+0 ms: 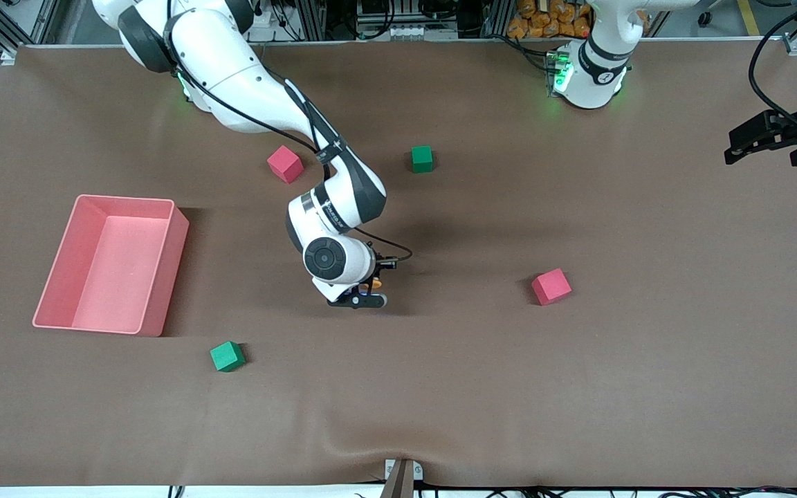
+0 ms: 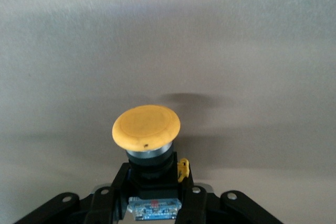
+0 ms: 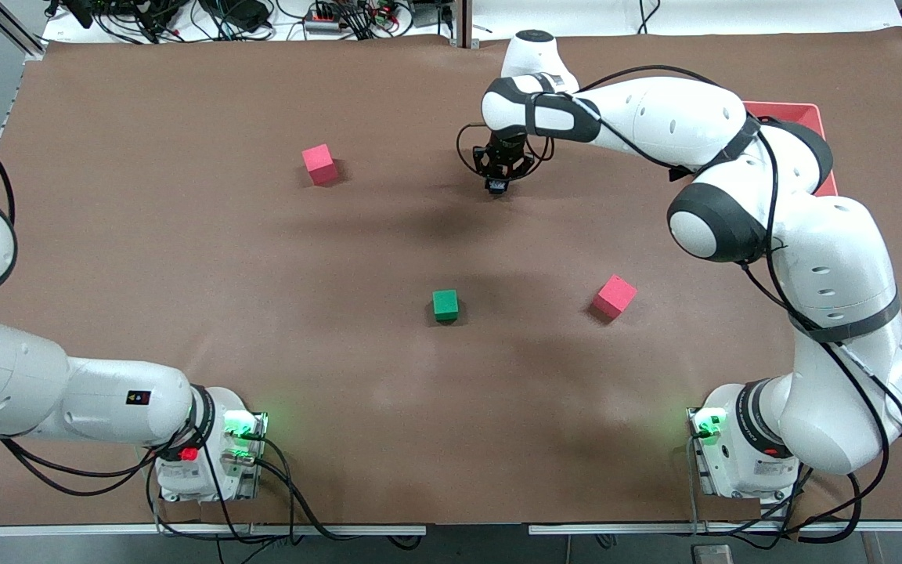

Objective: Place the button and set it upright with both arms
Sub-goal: 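Carry the button out of the tray and lower it onto the table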

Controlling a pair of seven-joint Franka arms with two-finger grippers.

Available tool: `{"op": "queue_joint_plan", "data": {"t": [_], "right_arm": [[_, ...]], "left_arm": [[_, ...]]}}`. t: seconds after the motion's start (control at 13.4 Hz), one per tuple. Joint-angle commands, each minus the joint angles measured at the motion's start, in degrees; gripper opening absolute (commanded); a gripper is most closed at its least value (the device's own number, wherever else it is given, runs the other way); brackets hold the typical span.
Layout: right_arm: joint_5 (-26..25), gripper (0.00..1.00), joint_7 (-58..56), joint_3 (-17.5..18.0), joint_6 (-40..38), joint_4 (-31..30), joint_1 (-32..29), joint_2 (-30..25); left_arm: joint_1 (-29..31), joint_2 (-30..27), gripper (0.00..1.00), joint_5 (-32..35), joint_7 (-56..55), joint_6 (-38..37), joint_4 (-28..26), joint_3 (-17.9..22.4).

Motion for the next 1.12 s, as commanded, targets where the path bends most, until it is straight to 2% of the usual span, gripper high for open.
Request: {"op": "queue_joint_plan", "data": {"t": [0.0,0.07,0.15,0.45,0.74,1.04], "right_arm": [[1.6,0.67,0.4,-0.3,1.9,2.3,0.1,2.5],[1.6,0.89,0.4,-0.4,2.3,2.3,0.2,2.7],[1.6,0.99,0.3,-0.4,2.3,2.3,0.1,2.7],[1.5,1.00,0.2,-0.4,2.1,2.3,0.2,1.8],[1.1,1.00,0.0,-0.6,1.1,2.2,-1.2,-1.6],[0.6,1.00,-4.3,-1.0,-7.2,1.8,-5.2,-7.5]], "left_arm": [[0.3,0.1,1.00,-1.0,1.3,-0.1,0.3,0.0],[0.3,0.1,1.00,-1.0,1.3,-0.1,0.3,0.0],[0.2,0.2,1.00,-1.0,1.3,-0.1,0.3,0.0],[0.0,0.2,1.00,-1.0,1.2,-0.2,0.3,-0.1],[-0.5,0.3,1.00,-1.7,1.2,-0.1,0.6,-0.2],[-1.0,1.9,1.00,-3.9,-0.3,-0.1,0.6,-0.7]]}}
